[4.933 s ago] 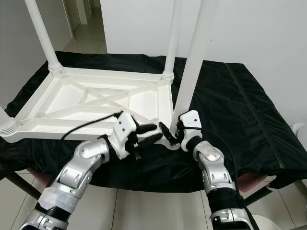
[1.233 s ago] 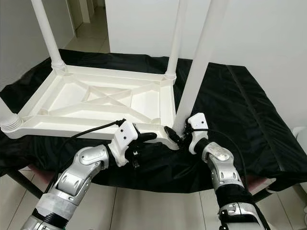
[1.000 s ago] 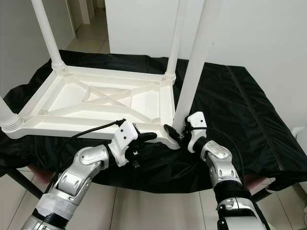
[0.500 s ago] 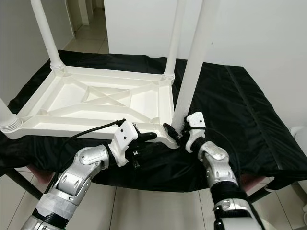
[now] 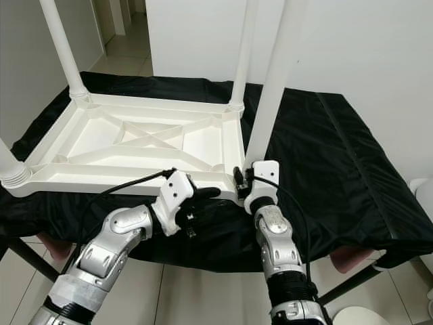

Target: Building children table

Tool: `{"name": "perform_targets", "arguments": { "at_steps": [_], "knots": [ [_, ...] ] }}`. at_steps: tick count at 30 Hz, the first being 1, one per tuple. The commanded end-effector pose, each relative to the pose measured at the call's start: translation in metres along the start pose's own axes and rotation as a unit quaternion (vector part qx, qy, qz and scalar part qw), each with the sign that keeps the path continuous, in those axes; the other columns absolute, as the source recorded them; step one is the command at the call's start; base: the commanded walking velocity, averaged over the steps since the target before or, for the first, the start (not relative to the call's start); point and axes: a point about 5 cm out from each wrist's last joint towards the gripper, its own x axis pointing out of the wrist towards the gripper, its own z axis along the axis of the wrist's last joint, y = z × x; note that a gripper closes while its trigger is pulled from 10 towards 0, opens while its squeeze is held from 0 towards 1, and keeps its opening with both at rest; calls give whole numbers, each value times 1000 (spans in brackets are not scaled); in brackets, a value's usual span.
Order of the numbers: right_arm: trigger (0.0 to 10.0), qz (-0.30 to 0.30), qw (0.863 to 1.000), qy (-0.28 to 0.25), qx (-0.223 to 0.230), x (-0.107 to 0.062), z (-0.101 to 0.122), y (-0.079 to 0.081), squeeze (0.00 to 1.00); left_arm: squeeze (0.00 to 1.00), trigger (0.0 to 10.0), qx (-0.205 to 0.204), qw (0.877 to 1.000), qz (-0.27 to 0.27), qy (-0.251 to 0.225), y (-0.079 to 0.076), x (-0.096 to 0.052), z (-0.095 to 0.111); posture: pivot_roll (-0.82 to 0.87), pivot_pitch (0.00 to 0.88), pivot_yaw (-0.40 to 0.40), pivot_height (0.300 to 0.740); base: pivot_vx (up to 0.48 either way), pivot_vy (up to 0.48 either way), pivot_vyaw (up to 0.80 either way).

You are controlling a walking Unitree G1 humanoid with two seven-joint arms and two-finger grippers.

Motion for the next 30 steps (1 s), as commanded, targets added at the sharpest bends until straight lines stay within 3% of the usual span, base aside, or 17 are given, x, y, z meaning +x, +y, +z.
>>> {"name": "perform_targets", "arguments": {
  "at_steps": [1, 3, 7, 12, 13, 21, 25, 26, 27, 28, 30],
  "knots": [
    [10000, -28, 999, 37, -8, -5, -15, -3, 0, 0, 10000, -2, 1000, 20, 4, 1, 0, -1, 31, 4, -40, 740, 0, 0, 0],
    [10000, -60, 998, 29, 20, -9, -12, 10, 0, 0, 10000, -2, 1000, 21, 4, 0, -1, -1, 37, 6, -41, 740, 0, 0, 0],
    [10000, -48, 999, 10, 23, -10, -6, 21, 0, 0, 10000, -4, 1000, 22, 4, 0, -1, -1, 35, 10, -42, 740, 0, 0, 0],
    [10000, -48, 999, -3, 9, -10, -1, 16, 0, 0, 10000, -5, 1000, 21, 4, -1, 0, -2, 33, 10, -46, 740, 0, 0, 0],
    [10000, -49, 999, -5, 9, -11, 1, 12, 1000, 0, 10000, -5, 1000, 22, 4, -1, 0, -1, 33, 9, -47, 740, 0, 0, 0],
    [10000, -13, 1000, -18, 12, -12, 6, 8, 1000, 0, 10000, -6, 1000, 26, 2, 0, 1, -1, 32, 11, -54, 740, 0, 0, 0],
    [10000, 2, 1000, -20, -3, -16, 6, -7, 1000, 0, 10000, -7, 1000, 25, 2, -2, 1, -1, 30, 13, -55, 740, 0, 0, 0],
    [10000, 18, 1000, -14, -1, -18, 4, -10, 145, 0, 10000, -7, 1000, 26, 3, -1, 0, -1, 30, 13, -55, 740, 0, 0, 0],
    [10000, 18, 1000, -14, -1, -18, 4, -10, 145, 0, 10000, -7, 1000, 26, 3, -1, 0, -1, 30, 13, -55, 740, 0, 0, 0],
    [10000, 33, 999, -12, -1, -20, 3, -11, 0, 0, 10000, -7, 1000, 27, 3, 0, 0, -1, 29, 12, -53, 740, 0, 0, 0],
    [10000, 56, 998, -9, 2, -21, 2, -13, 0, 0, 10000, -6, 1000, 27, 3, 0, 0, -1, 26, 10, -49, 740, 0, 0, 0]
  ]
}}
